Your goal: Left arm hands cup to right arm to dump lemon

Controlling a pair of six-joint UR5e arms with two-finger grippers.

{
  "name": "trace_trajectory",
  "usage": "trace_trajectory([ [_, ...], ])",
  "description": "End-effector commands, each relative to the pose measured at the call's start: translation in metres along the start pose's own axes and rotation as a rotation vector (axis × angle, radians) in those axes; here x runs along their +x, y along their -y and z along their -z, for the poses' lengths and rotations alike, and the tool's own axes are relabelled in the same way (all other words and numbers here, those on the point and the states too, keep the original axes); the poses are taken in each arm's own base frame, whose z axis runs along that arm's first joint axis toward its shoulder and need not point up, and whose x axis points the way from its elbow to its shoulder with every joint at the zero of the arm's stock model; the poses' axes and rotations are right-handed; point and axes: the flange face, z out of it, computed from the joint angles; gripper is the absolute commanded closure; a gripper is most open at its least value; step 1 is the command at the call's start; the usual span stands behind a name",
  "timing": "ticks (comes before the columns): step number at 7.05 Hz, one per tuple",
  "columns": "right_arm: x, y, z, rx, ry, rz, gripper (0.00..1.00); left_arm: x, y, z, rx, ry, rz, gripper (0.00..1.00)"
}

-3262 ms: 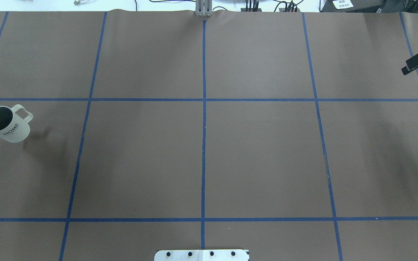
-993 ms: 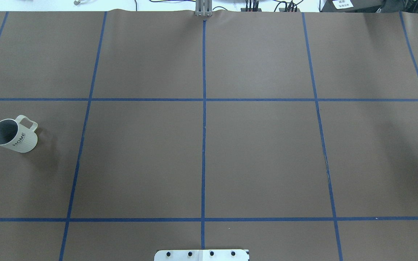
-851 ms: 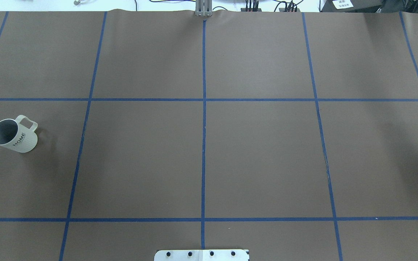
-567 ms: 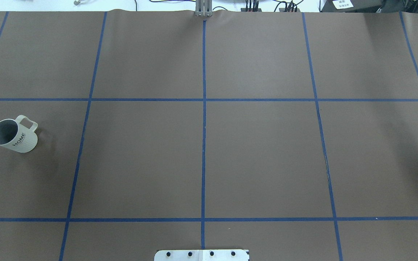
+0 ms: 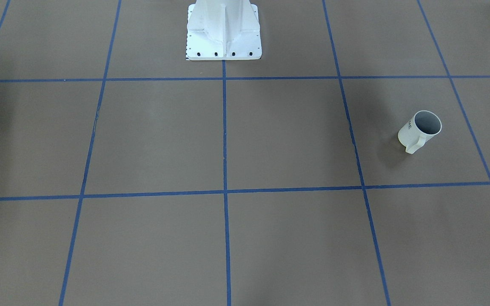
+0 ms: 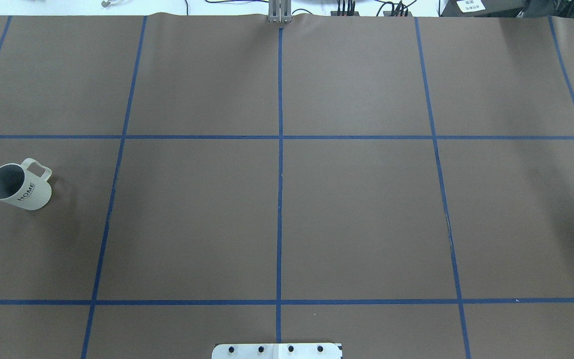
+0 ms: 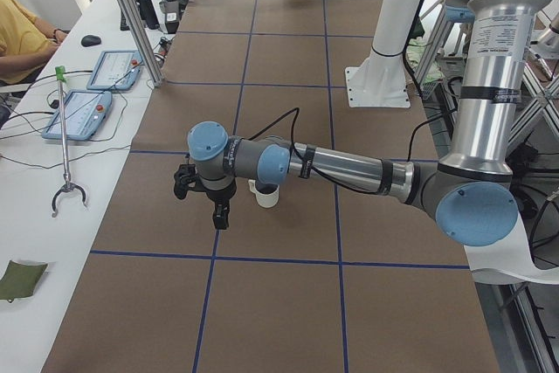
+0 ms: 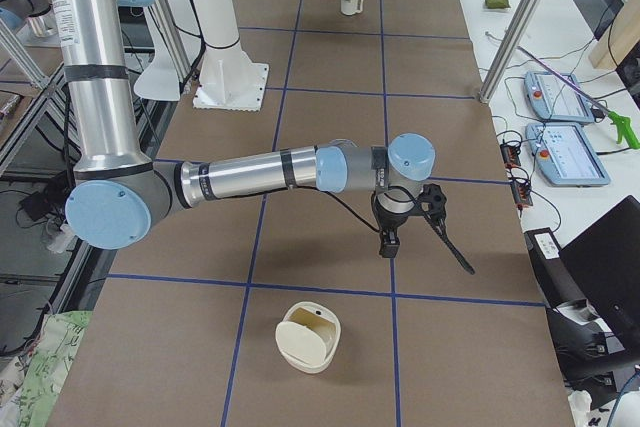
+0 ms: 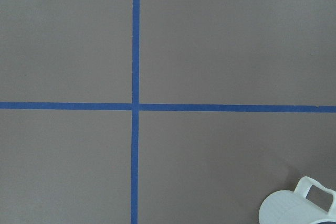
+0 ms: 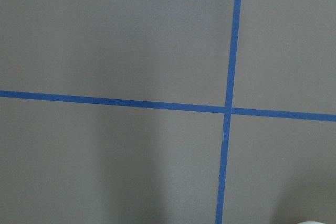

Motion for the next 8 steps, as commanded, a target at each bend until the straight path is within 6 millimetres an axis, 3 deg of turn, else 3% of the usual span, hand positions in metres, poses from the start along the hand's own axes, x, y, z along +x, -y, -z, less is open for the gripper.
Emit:
trace_trajectory([
  [1, 0.003, -0.002, 0.001, 0.002, 0.004, -0.008, 0.00, 0.017, 0.008, 0.013, 0.019, -0.015, -0.021, 0.00],
  [4, -0.004, -0.001, 0.018, 0.035, 0.011, 0.010, 0.00, 0.032, 0.010, 0.028, 0.050, -0.021, -0.051, 0.00],
  [5, -0.001, -0.008, 0.015, 0.032, 0.005, 0.004, 0.00, 0.038, -0.005, 0.036, 0.065, -0.024, -0.071, 0.00],
  [8, 0.005, -0.018, 0.009, 0.021, -0.004, 0.007, 0.00, 0.053, -0.008, 0.043, 0.084, -0.022, -0.113, 0.00],
])
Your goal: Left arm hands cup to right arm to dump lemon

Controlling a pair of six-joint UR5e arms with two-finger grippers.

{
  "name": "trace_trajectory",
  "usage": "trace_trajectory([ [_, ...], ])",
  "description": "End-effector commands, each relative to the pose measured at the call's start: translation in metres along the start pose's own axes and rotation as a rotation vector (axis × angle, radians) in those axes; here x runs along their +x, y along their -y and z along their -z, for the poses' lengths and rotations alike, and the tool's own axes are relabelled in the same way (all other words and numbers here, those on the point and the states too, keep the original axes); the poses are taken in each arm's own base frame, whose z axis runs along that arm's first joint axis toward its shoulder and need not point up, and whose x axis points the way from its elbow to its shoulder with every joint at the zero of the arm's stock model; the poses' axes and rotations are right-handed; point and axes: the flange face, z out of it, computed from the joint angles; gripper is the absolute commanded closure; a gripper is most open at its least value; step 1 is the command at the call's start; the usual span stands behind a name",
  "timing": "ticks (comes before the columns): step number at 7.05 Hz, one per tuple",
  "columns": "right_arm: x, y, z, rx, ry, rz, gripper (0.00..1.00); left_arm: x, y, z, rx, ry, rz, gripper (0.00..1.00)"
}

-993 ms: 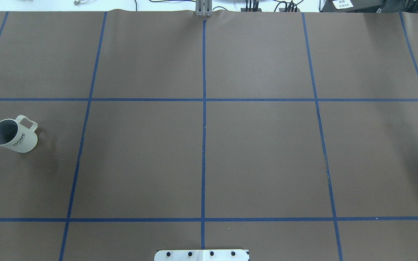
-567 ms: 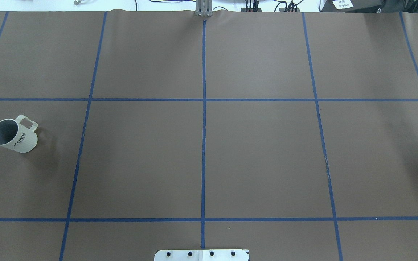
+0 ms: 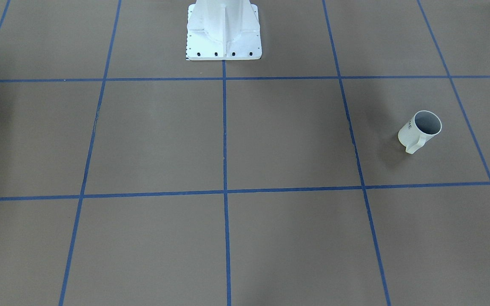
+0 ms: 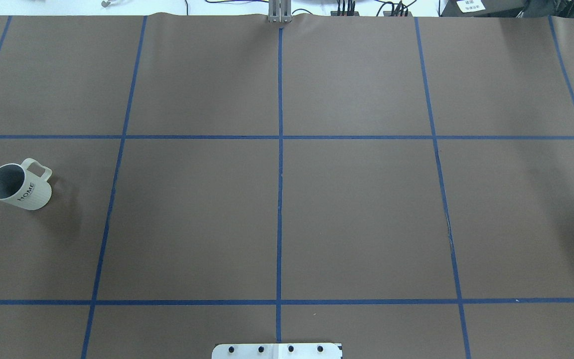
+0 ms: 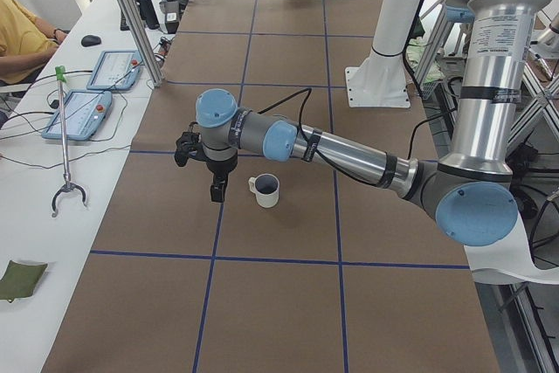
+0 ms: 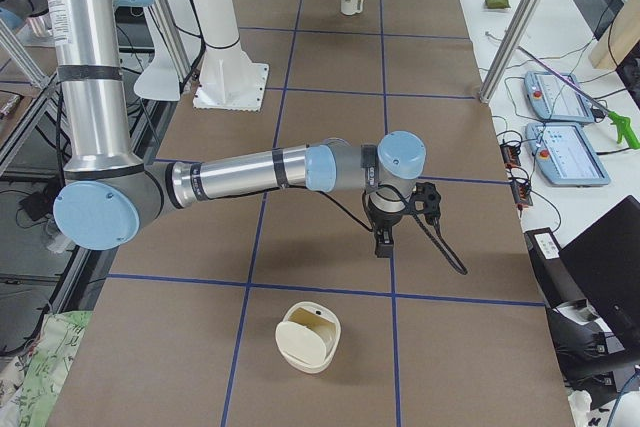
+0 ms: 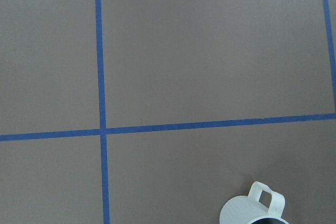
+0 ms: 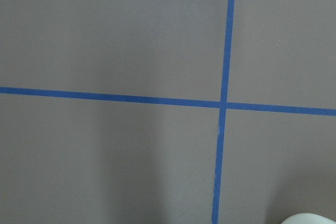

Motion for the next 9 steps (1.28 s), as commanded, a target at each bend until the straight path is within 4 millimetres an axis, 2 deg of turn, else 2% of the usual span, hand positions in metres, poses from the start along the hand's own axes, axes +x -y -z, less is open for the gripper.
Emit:
trace_trajectory([
  [1, 0.004, -0.003, -0.005, -0.011, 0.003, -0.004, 0.00, 0.003, -0.007, -0.002, -0.005, -0.004, -0.015, 0.00],
  [3, -0.013, -0.013, 0.012, 0.024, 0.011, 0.032, 0.00, 0.001, -0.012, -0.004, -0.015, -0.005, 0.002, 0.00],
  [4, -0.010, -0.019, 0.010, 0.020, 0.005, 0.030, 0.00, 0.008, -0.013, 0.003, -0.001, -0.015, -0.015, 0.00],
  [6, -0.004, -0.029, 0.008, 0.014, 0.031, 0.011, 0.00, 0.010, -0.018, 0.005, 0.003, -0.018, -0.019, 0.00],
  [7, -0.014, -0.027, 0.015, 0.028, 0.052, 0.030, 0.00, 0.011, -0.019, 0.006, 0.004, -0.019, -0.018, 0.00],
  [8, -0.015, -0.029, 0.017, 0.030, 0.052, 0.029, 0.00, 0.014, -0.020, 0.009, 0.009, -0.021, -0.022, 0.00],
  [9, -0.005, -0.040, 0.007, 0.011, 0.057, 0.009, 0.00, 0.007, -0.032, 0.004, -0.006, -0.020, -0.007, 0.00],
])
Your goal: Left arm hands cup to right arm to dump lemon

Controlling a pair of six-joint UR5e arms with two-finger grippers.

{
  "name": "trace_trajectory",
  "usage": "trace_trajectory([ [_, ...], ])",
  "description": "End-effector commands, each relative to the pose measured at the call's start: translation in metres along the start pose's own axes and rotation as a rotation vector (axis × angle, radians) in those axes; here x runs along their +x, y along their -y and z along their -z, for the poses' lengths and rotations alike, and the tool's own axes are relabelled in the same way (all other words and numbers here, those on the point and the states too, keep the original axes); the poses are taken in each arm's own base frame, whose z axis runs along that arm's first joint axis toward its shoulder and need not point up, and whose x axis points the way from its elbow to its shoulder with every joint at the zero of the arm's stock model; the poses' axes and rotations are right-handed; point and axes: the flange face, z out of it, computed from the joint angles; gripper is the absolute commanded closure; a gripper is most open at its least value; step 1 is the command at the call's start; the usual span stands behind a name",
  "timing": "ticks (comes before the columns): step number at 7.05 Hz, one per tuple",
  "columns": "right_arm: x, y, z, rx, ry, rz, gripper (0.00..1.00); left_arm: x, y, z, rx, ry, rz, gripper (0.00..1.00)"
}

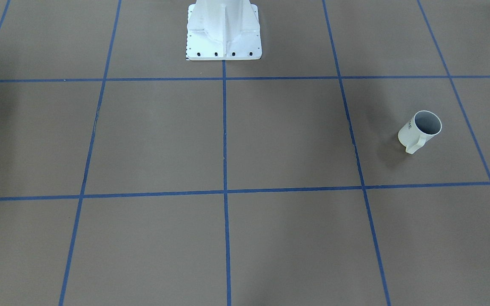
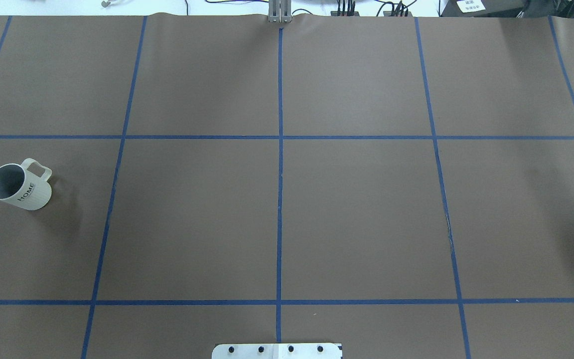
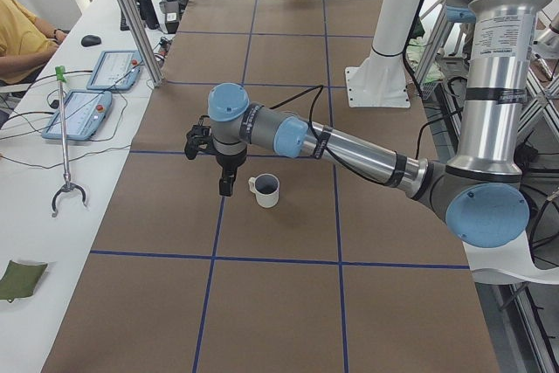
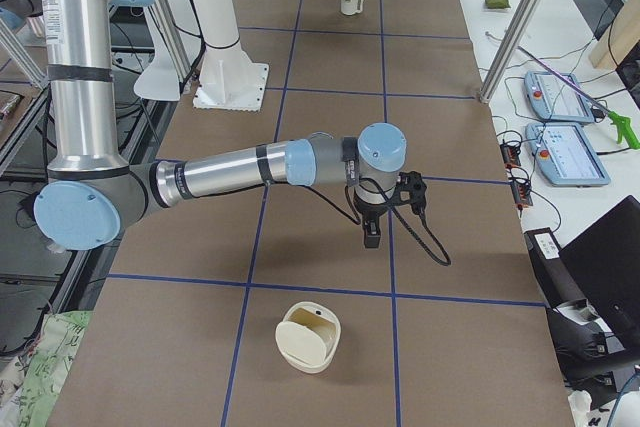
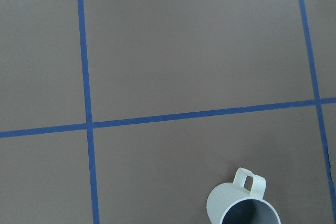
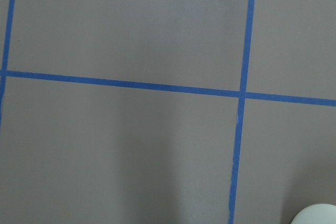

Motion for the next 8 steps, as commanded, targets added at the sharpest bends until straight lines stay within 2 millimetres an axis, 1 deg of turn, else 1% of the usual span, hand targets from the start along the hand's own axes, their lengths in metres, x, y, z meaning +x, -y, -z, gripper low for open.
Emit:
trace_trajectory([
  [1, 0.002, -0.014, -0.003, -0.006, 0.018, -0.007, 0.00, -0.004, -0.014, -0.003, -0.013, -0.016, 0.011, 0.00],
  [2, 0.003, -0.017, -0.004, -0.009, 0.018, -0.011, 0.00, -0.004, -0.015, -0.003, -0.014, -0.016, 0.012, 0.00],
  [4, 0.010, -0.018, -0.011, -0.024, 0.011, -0.027, 0.00, -0.016, -0.015, -0.013, -0.037, 0.001, 0.040, 0.00],
  [5, 0.018, -0.016, -0.022, -0.047, 0.011, -0.043, 0.00, -0.018, -0.016, -0.014, -0.040, 0.003, 0.044, 0.00],
  [6, 0.018, -0.016, -0.024, -0.049, 0.010, -0.043, 0.00, -0.025, -0.015, -0.017, -0.040, 0.042, 0.042, 0.00],
  [7, 0.019, -0.016, -0.025, -0.051, 0.008, -0.043, 0.00, -0.037, -0.016, -0.024, -0.049, 0.083, 0.054, 0.00],
  [8, 0.018, -0.016, -0.026, -0.054, 0.009, -0.041, 0.00, -0.048, -0.018, -0.034, -0.071, 0.081, 0.076, 0.00],
])
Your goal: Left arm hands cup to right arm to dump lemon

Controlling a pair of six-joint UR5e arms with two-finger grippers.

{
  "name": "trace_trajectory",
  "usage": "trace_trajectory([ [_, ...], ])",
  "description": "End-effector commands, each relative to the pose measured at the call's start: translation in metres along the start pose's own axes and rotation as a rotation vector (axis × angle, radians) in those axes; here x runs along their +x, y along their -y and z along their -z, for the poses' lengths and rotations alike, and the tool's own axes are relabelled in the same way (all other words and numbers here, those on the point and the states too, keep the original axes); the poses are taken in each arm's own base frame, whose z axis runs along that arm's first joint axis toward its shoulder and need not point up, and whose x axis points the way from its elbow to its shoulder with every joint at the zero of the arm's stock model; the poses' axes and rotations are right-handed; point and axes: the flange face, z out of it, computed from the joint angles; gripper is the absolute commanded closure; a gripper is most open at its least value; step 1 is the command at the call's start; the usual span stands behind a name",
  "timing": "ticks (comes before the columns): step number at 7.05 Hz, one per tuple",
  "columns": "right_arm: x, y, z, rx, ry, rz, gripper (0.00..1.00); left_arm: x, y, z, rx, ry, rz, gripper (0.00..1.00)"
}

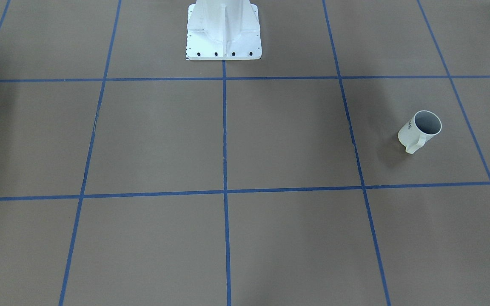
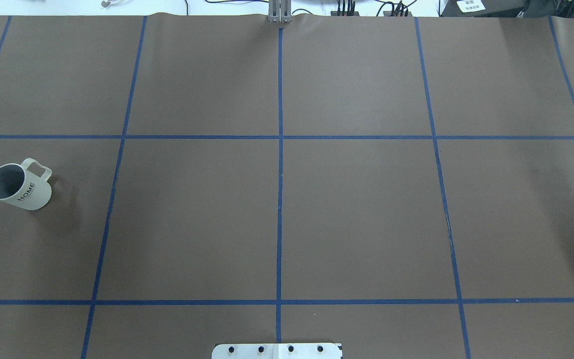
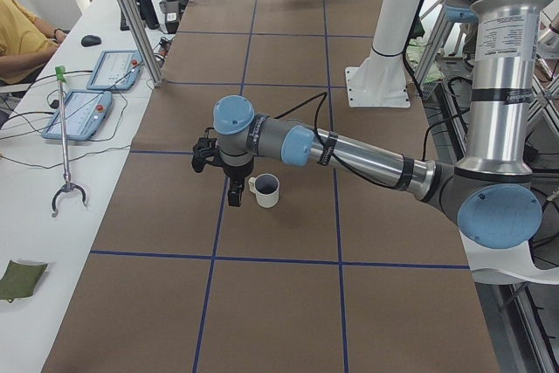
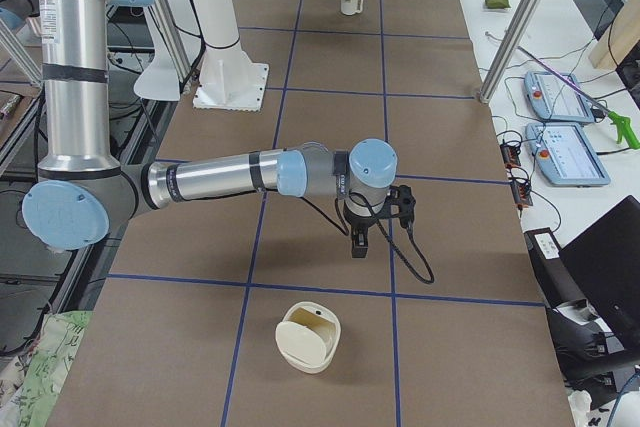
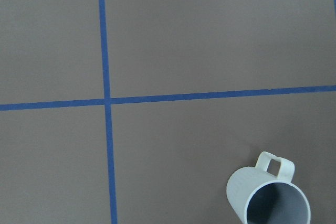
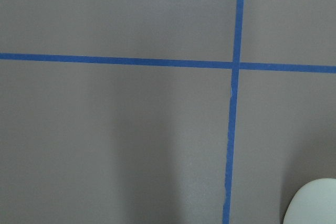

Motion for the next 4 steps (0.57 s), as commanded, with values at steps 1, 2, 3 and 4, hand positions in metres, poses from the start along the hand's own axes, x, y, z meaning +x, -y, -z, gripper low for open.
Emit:
trace_trajectory([
  [1, -0.001, 0.000, -0.002, -0.004, -0.001, 0.003, 0.00, -0.017, -0.001, -0.016, -0.031, 0.016, 0.032, 0.00],
  [2, -0.001, 0.000, -0.002, -0.004, -0.001, 0.003, 0.00, -0.022, -0.002, -0.021, -0.043, 0.017, 0.043, 0.00],
  [3, -0.002, 0.000, -0.002, -0.005, -0.001, 0.004, 0.00, -0.026, -0.002, -0.024, -0.049, 0.018, 0.051, 0.00],
  [4, -0.002, 0.000, -0.002, -0.005, -0.001, 0.006, 0.00, -0.028, -0.003, -0.026, -0.053, 0.019, 0.055, 0.00],
])
